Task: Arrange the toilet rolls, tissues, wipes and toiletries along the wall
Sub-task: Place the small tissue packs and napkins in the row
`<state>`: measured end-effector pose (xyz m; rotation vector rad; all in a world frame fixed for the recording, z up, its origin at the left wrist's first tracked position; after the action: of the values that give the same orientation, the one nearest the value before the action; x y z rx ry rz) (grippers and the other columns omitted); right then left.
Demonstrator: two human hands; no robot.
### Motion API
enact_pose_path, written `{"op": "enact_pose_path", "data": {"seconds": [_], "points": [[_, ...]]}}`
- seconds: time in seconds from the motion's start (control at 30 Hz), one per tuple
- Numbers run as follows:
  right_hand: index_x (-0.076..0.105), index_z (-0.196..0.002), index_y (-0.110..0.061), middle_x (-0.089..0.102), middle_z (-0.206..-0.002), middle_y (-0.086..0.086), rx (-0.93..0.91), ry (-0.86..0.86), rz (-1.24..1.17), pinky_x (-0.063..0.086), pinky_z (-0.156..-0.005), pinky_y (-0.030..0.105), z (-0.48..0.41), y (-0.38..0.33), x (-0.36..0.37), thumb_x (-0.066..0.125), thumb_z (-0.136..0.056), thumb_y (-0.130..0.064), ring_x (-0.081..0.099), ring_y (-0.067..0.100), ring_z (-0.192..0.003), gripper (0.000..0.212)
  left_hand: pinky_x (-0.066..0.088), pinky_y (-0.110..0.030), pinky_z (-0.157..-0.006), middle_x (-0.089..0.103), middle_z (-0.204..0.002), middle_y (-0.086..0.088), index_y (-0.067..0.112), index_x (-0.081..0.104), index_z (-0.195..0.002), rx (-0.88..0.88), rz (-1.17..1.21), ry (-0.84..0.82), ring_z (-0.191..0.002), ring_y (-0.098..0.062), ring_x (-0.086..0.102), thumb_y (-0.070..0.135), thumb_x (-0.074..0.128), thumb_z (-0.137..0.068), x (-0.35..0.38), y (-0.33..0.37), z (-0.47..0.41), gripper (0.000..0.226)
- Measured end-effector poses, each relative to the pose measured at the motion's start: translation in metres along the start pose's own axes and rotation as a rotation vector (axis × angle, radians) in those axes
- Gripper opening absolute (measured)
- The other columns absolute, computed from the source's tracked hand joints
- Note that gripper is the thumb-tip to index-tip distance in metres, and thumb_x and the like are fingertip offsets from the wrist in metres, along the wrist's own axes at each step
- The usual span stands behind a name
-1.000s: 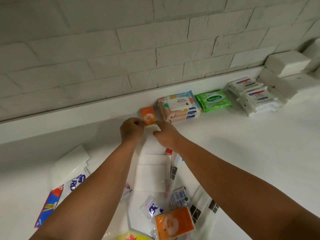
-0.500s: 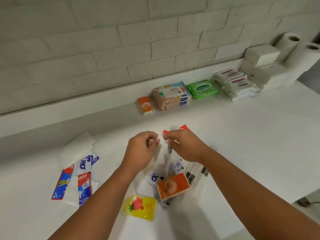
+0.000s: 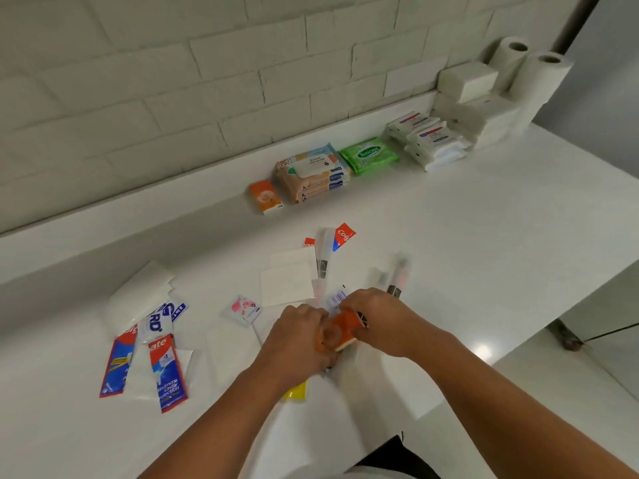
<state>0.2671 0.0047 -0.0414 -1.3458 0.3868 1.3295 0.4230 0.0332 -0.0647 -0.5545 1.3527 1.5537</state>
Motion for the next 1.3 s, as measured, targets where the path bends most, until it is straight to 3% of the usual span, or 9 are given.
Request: {"op": "enact_pose_path", "data": {"seconds": [0.17, 0.4, 0.5, 0.63, 0.7, 0.83, 1.0, 1.1, 1.3], "points": [[0.065, -0.119, -0.021, 0.062, -0.115, 0.002, -0.006, 0.003, -0.004, 0.048, -0.095, 0.034, 0.002, 0.001, 0.006, 0.064, -0.087, -0.026, 0.057, 0.019, -0.107, 0.032, 0.049, -0.036, -0.082, 0.063, -0.104, 0.005, 0.032, 0.062, -0.11, 0.073, -0.112, -0.013, -0.098, -0.019, 0.053, 0.045, 0.071, -0.07, 0.0, 0.005, -0.002, 0.043], [0.06, -0.13, -0.018, 0.063, -0.125, 0.001, -0.046, -0.001, -0.068, 0.044, -0.096, 0.026, -0.016, 0.006, -0.012, 0.057, -0.095, -0.027, 0.057, 0.017, -0.112, 0.037, 0.04, -0.029, -0.098, 0.052, -0.124, 0.019, 0.04, 0.052, -0.133, 0.191, -0.044, 0.03, -0.113, -0.006, 0.041, 0.045, 0.072, -0.082, -0.033, 0.004, -0.017, 0.054], [0.061, -0.13, -0.019, 0.067, -0.12, 0.001, -0.072, -0.019, -0.145, 0.045, -0.086, 0.021, -0.031, 0.007, -0.017, 0.054, -0.098, -0.027, 0.061, 0.015, -0.101, 0.033, 0.042, -0.034, -0.1, 0.054, -0.13, 0.019, 0.04, 0.053, -0.133, 0.233, -0.057, 0.065, -0.115, -0.006, 0.042, 0.04, 0.075, -0.079, -0.051, -0.002, -0.028, 0.059], [0.068, -0.116, -0.021, 0.067, -0.096, -0.011, -0.074, 0.045, -0.283, 0.04, -0.072, 0.012, -0.058, 0.007, -0.029, 0.053, -0.099, -0.025, 0.058, 0.0, -0.077, 0.022, 0.045, -0.033, -0.104, 0.047, -0.142, 0.014, 0.036, 0.048, -0.141, 0.103, 0.054, 0.233, -0.127, -0.009, 0.045, 0.027, 0.079, -0.08, -0.073, -0.018, -0.041, 0.069], [0.069, -0.114, -0.022, 0.063, -0.089, -0.019, -0.07, 0.084, -0.325, 0.038, -0.071, 0.008, -0.07, 0.007, -0.036, 0.054, -0.1, -0.024, 0.056, -0.007, -0.071, 0.021, 0.048, -0.026, -0.098, 0.05, -0.138, 0.016, 0.036, 0.047, -0.142, 0.006, 0.179, 0.344, -0.118, -0.005, 0.054, 0.023, 0.079, -0.081, -0.081, -0.028, -0.045, 0.07], [0.07, -0.108, -0.02, 0.06, -0.078, -0.024, -0.051, 0.17, -0.456, 0.039, -0.067, 0.006, -0.095, 0.011, -0.049, 0.058, -0.096, -0.015, 0.057, -0.009, -0.069, 0.018, 0.052, -0.013, -0.081, 0.07, -0.103, 0.016, 0.026, 0.065, -0.124, -0.163, 0.52, 0.464, -0.085, -0.001, 0.065, 0.02, 0.08, -0.083, -0.084, -0.047, -0.058, 0.044], [0.073, -0.105, -0.017, 0.07, -0.078, -0.012, 0.053, 0.247, -0.744, 0.051, -0.067, 0.022, -0.131, 0.005, -0.05, 0.062, -0.091, -0.008, 0.062, 0.001, -0.067, 0.021, 0.058, -0.048, -0.089, 0.076, -0.083, -0.001, 0.023, 0.075, -0.098, -0.277, 0.884, 0.448, -0.079, -0.016, 0.072, 0.025, 0.082, -0.082, -0.074, -0.057, -0.083, 0.018], [0.075, -0.098, -0.021, 0.068, -0.066, -0.015, 0.085, 0.252, -0.832, 0.05, -0.063, 0.023, -0.155, -0.005, -0.05, 0.064, -0.09, -0.012, 0.057, -0.001, -0.059, 0.016, 0.058, -0.05, -0.088, 0.076, -0.079, -0.004, 0.022, 0.076, -0.095, -0.316, 0.955, 0.512, -0.073, -0.018, 0.069, 0.015, 0.077, -0.086, -0.08, -0.06, -0.099, 0.011], [0.067, -0.096, -0.015, 0.067, -0.088, 0.008, 0.108, 0.234, -0.891, 0.049, -0.077, 0.035, -0.202, -0.022, -0.066, 0.042, -0.1, -0.018, 0.06, 0.022, -0.082, 0.026, 0.059, -0.047, -0.082, 0.074, -0.069, -0.001, 0.03, 0.076, -0.072, -0.451, 0.868, 0.648, -0.068, -0.026, 0.071, 0.017, 0.073, -0.083, -0.12, -0.084, -0.137, 0.018]]}}
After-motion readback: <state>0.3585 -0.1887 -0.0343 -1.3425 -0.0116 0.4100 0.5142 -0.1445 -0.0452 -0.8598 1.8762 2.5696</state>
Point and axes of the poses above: each hand's wrist, its own z-axis away from the middle knuckle, its own x-axis out of the palm, y = z × x, the point moved 5 cm from there along -z, towards the middle knuckle
